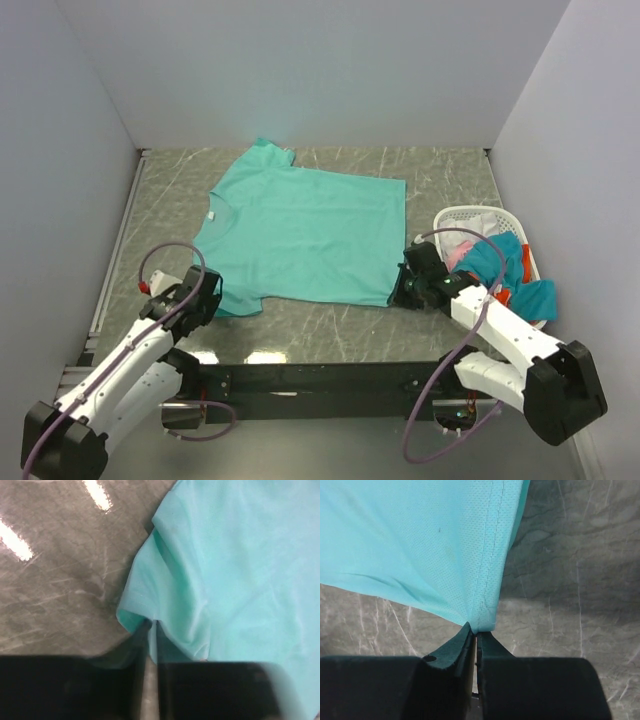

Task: Fold and stack the t-shirts
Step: Fold the tshirt

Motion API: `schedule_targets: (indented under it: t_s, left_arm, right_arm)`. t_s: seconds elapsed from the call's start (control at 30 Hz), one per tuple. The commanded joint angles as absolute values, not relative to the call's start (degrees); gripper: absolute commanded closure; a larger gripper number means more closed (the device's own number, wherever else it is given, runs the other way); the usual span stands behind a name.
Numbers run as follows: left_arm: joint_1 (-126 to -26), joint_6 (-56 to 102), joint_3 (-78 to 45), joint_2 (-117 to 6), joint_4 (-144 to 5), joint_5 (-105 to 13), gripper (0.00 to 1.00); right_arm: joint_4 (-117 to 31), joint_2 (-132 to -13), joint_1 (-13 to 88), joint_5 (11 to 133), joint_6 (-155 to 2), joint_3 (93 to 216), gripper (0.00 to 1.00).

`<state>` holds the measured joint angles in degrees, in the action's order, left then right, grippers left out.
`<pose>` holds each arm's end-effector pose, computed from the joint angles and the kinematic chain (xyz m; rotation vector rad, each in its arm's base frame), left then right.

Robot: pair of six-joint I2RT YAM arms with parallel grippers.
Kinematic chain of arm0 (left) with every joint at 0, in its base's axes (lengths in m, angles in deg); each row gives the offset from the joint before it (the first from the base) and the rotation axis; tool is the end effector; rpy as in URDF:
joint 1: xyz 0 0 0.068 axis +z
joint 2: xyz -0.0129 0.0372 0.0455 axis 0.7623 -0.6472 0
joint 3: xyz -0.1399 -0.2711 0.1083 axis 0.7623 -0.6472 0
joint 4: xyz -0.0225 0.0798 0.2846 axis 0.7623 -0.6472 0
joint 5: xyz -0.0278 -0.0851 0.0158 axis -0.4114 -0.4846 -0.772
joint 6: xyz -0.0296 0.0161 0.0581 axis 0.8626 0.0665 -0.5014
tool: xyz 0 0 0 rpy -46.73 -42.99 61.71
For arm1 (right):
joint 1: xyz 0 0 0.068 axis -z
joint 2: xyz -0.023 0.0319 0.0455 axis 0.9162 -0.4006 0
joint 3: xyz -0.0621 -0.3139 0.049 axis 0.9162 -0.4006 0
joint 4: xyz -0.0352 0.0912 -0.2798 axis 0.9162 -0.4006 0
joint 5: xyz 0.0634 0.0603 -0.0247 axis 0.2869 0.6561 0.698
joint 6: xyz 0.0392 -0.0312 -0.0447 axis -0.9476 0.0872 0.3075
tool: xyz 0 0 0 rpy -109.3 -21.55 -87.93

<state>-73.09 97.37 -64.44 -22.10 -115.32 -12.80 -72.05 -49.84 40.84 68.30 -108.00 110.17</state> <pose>0.1293 -0.0311 0.1892 -1.4217 2.0565 -0.2009 0.1809 0.0901 0.1984 0.2652 2.6383 0.4815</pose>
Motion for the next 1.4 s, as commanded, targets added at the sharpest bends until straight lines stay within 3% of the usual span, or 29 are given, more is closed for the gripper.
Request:
schedule_targets:
  t_s: [0.0,0.07,0.2,0.67,0.87,0.97,1.0,1.03,1.17,1.37]
  left_arm:
    - [-72.87,97.53,-60.65,-25.48,-118.44,-11.65,0.75]
    - [-72.87,99.48,-60.3,-26.9,-120.47,-12.25,0.72]
    - [-72.96,97.81,-62.84,-28.57,-115.39,-16.82,0.46]
    - [-72.79,101.41,-66.28,-34.02,-114.24,-18.94,0.44]
    - [-72.61,100.36,-64.08,-38.94,-112.4,-15.86,0.58]
    - [-72.52,99.4,-62.94,-41.49,-111.6,-15.07,0.74]
    - [-72.35,99.13,-62.59,-42.45,-110.99,-14.9,0.84]
    - [-72.26,99.65,-62.41,-42.81,-111.25,-14.81,1.0]
    - [-72.26,101.41,-63.02,-40.71,-112.39,-13.67,1.0]
    - [-72.44,102.74,-61.88,-26.66,-121.79,-13.05,1.0]
  right_arm:
    - [-71.69,-52.35,40.54,70.02,-108.04,112.21,0.93]
    - [-70.64,-53.75,40.46,70.99,-107.69,111.95,0.93]
    - [-70.37,-55.43,40.45,71.34,-106.89,112.3,0.93]
    - [-70.81,-56.84,40.45,71.43,-104.61,113.44,0.93]
    - [-71.42,-55.7,40.54,70.55,-104.52,113.44,0.93]
    - [-71.95,-55.35,40.46,69.67,-104.26,113.53,0.93]
    - [-71.95,-55.17,40.54,69.58,-104.17,113.53,0.93]
    - [-72.04,-54.99,40.54,69.58,-103.99,113.44,0.93]
    - [-72.83,-53.24,40.54,68.1,-103.91,112.83,0.94]
    - [-77.13,-49.55,40.37,67.74,-101.62,113.09,0.94]
